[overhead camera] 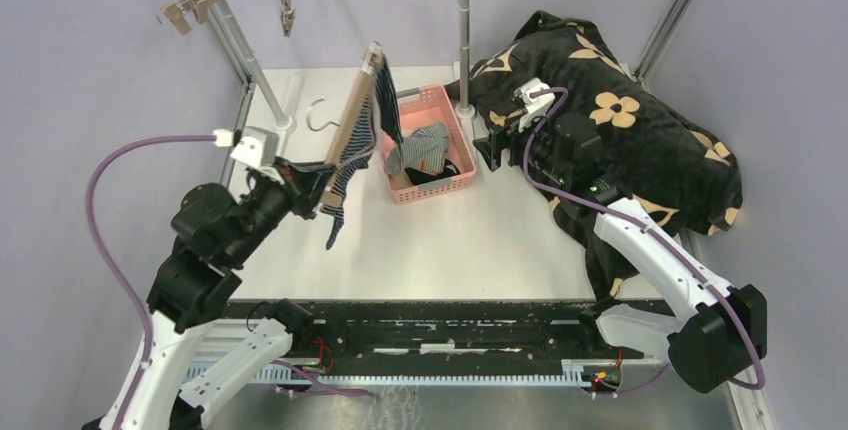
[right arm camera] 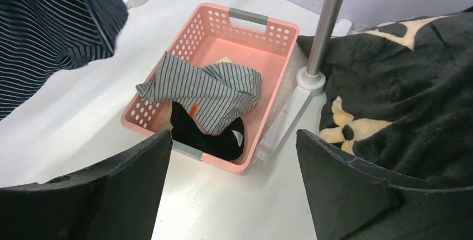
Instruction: Remove the underwear clipped to the hanger
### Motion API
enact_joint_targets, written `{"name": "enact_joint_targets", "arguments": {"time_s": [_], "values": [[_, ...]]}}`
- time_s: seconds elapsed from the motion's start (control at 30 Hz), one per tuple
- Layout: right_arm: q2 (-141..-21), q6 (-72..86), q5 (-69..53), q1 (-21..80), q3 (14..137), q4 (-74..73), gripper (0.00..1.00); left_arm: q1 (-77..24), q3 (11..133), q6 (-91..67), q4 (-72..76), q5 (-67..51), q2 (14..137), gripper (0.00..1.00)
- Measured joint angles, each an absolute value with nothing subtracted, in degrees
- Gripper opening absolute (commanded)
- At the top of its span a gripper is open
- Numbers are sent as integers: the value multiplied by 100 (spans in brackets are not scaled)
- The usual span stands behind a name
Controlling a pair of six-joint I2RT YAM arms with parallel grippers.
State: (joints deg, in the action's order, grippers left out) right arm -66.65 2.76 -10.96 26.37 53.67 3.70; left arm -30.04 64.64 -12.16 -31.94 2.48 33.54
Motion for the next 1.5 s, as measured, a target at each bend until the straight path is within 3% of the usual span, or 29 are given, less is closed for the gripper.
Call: {"name": "enact_joint_targets", "arguments": {"time_s": [0.2, 0.37, 0.77, 1.03, 1.2, 1.5], "values": [[-6296, 154, -1846, 2484, 5374, 141, 90, -3004, 6490, -1205, -3804, -1166, 4180, 3], [-6165, -62, -2552, 2349, 5601, -183, 90, -3002, 6431, -1076, -4171, -1673, 4204, 3], [-6274, -84, -5813, 1741, 6486, -353, 83, -3004, 6499, -709, -4119, -3686, 4436, 3], [-6539, 209, -6980, 1682, 6582, -169, 78, -3004, 6504, -707, -3859, -4106, 4574, 3], [-6613, 360, -7240, 1680, 6582, -56, 55, -3004, 6510, -714, -3647, -4084, 4569, 3], [-6611, 445, -7487, 1682, 6582, 71, 65, -3004, 6506, -722, -3395, -4093, 4587, 3]]}}
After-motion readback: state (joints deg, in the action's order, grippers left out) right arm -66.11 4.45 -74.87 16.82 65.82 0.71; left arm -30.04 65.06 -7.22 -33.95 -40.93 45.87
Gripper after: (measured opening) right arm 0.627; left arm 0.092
